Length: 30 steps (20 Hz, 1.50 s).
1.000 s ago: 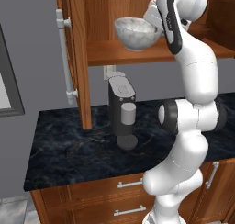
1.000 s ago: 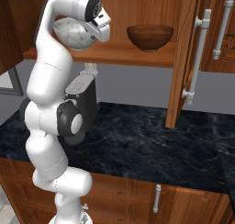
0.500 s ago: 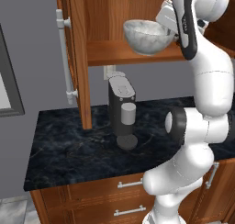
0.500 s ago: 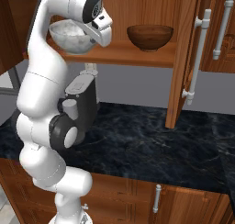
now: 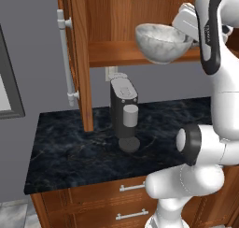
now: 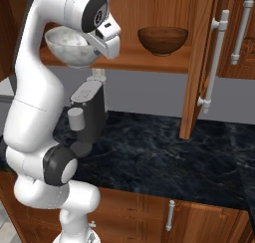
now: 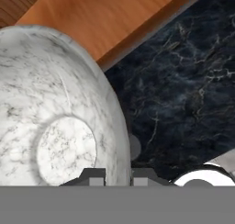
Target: Move the bowls from the cabinet to the plates on the dining table.
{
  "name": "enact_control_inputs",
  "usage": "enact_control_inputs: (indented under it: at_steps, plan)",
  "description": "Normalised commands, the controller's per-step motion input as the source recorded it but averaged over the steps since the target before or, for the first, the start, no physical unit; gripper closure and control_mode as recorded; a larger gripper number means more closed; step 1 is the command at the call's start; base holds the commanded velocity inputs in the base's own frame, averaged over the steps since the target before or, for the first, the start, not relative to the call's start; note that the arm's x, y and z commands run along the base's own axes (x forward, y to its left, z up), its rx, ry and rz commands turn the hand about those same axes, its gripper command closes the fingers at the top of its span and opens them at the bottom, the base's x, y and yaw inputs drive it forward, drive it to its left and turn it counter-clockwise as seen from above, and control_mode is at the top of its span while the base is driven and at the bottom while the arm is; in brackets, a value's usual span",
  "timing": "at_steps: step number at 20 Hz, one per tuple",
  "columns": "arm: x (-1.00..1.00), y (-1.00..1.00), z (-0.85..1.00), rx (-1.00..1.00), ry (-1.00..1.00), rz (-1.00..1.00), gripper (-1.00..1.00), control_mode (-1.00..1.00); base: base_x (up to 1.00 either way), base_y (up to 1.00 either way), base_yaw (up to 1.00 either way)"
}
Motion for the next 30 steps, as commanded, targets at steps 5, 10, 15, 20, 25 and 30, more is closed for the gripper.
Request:
enact_control_inputs:
  at_steps: [5, 10, 15, 20, 25, 30]
  plan:
    - [-0.72, -0.16, 0.0, 0.0, 0.0, 0.0, 1.0, -1.0, 0.0, 0.0, 0.0]
    - [-0.6, -0.14, 0.0, 0.0, 0.0, 0.0, 1.0, -1.0, 0.0, 0.0, 0.0]
    - [-0.42, -0.1, -0.09, 0.0, 0.0, 0.0, 1.0, -1.0, 0.0, 0.0, 0.0]
    - [-0.37, -0.02, -0.12, 0.0, 0.0, 0.0, 1.0, -1.0, 0.0, 0.0, 0.0]
    - [-0.33, 0.0, -0.17, -0.03, 0.0, 0.0, 1.0, -1.0, 0.0, 0.0, 0.0]
    - [-0.31, 0.0, -0.12, -0.05, 0.0, 0.0, 1.0, -1.0, 0.0, 0.0, 0.0]
